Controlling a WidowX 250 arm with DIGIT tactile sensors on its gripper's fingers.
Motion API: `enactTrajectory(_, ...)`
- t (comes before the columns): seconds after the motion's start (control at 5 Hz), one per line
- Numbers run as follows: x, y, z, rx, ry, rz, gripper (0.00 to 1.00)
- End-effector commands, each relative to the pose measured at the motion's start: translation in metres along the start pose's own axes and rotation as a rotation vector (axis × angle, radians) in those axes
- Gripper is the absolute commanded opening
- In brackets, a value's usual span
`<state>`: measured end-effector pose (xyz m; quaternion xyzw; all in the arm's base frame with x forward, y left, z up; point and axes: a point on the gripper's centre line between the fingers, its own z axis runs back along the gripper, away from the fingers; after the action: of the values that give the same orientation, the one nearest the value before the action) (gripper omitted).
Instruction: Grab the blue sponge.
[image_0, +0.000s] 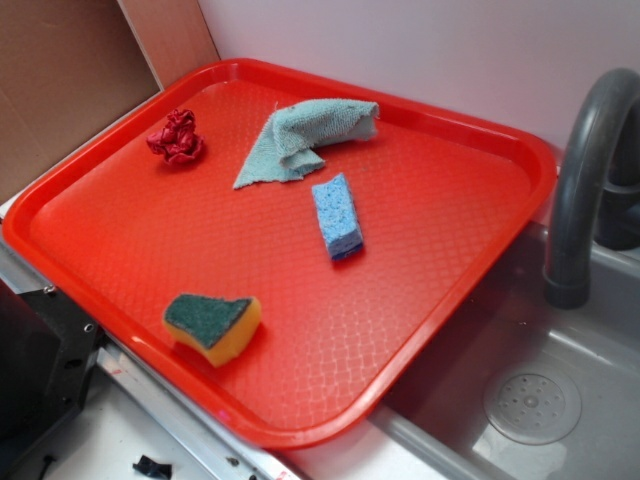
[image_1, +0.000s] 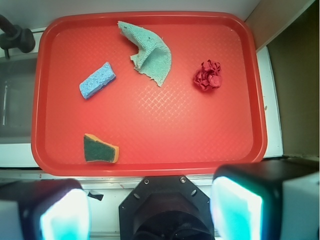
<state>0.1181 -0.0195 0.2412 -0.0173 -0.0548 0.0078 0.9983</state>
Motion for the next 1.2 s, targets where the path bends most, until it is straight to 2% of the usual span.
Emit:
enactTrajectory(0.0,0.0,0.0,0.0,0.0,0.0,0.0,1.0)
enactTrajectory(0.2,0.007,-0.007,-0.002,-0.013,-0.04,0.106,1.0)
enactTrajectory(0.4,0.017,-0.021,-0.015,-0.035,-0.187,0.349,1.0)
enactTrajectory(0.6,0.039,-0.036,-0.038,-0.028,-0.252,0.597,1.0)
enactTrajectory(0.8,0.063,-0.044,-0.06,-0.024,-0.293,0.84,1.0)
enactTrajectory(1.0,0.087,-0.049,-0.085,-0.066,-0.248,0.954,1.0)
